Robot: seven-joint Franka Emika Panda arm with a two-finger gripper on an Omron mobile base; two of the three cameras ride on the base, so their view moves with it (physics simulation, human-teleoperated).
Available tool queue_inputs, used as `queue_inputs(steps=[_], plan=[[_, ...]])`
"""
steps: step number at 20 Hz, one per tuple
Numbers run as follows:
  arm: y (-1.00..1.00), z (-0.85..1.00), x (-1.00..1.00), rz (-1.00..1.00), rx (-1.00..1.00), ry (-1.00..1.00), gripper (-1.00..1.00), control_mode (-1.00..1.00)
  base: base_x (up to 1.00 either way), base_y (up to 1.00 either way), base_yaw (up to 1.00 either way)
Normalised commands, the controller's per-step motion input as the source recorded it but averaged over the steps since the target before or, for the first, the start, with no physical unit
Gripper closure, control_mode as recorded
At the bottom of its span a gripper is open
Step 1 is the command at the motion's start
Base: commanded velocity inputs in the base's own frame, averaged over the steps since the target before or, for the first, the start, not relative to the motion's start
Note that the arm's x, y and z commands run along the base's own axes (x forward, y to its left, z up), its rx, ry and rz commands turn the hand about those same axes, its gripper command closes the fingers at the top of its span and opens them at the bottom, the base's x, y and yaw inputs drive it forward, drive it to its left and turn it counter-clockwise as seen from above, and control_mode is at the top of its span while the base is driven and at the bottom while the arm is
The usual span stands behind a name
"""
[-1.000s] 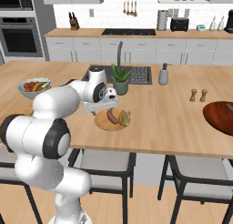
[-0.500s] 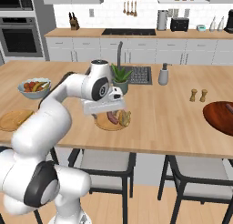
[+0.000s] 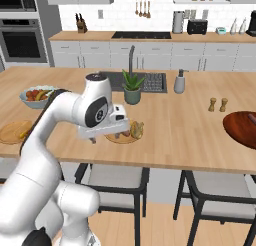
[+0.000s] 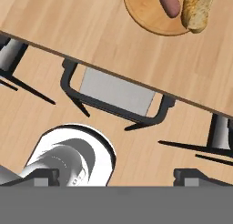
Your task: Place one bun and one sausage from the bowl on each plate.
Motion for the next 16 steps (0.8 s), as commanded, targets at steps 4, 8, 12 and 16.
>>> queue_inputs(steps=[4, 8, 12, 16], plan=[[0.67, 0.38, -0.06, 0.0, -0.04, -0.01, -1.0, -1.0, 0.0, 0.0, 0.0], [0.0, 0.0, -0.01, 0.0, 0.0, -0.01, -1.0, -1.0, 0.0, 0.0, 0.0], [0.0, 0.0, 0.0, 0.0, 0.0, 0.0, -1.0, 1.0, -0.01, 0.0, 0.0], [0.0, 0.0, 0.0, 0.0, 0.0, 0.0, -1.0, 1.0, -0.47, -0.79, -0.19]])
